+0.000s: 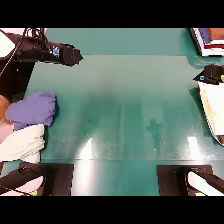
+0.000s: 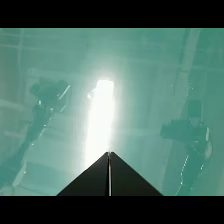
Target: Fold the shirts.
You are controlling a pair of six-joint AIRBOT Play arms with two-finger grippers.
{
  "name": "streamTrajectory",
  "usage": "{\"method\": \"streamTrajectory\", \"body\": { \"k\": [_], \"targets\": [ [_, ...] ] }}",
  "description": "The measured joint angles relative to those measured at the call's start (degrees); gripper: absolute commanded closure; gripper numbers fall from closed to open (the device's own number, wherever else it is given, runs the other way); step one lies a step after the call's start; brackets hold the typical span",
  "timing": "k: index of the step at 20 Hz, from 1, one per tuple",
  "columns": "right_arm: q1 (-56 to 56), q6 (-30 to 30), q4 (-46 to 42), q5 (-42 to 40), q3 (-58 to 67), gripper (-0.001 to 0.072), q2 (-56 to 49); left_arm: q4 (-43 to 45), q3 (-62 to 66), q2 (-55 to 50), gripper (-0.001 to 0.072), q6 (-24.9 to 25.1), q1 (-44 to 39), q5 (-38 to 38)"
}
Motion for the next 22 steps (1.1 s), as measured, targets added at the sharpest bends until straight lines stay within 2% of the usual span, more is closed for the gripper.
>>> {"method": "streamTrajectory", "body": {
  "k": [13, 14, 15, 16, 17, 22],
  "targets": [
    [0.1, 0.0, 0.0, 0.5, 0.0, 0.0695, 0.0, -0.3, 0.0, 0.0, 0.0685, -0.1, 0.0, 0.4],
    [0.1, 0.0, 0.0, 0.5, 0.0, 0.0695, 0.0, -0.3, 0.0, 0.0, 0.0642, 0.2, 0.0, 0.9],
    [0.1, 0.0, 0.0, 0.5, 0.0, 0.0695, 0.0, 0.0, 0.0, 0.0, 0.0316, 1.0, 0.1, 1.2],
    [0.1, 0.0, 0.0, 0.5, 0.0, 0.0695, 0.0, 0.9, 0.0, 0.0, 0.0121, 1.8, 0.4, 1.0],
    [0.1, 0.0, 0.1, 0.5, 0.0, 0.0695, 0.0, 2.9, 0.0, 0.0, 0.0156, 1.9, 0.9, 0.4],
    [0.2, 0.0, 0.1, 0.5, 0.0, 0.0695, 0.0, 19.6, -4.1, 0.0, 0.0156, -0.5, 6.9, -8.8]
  ]
}}
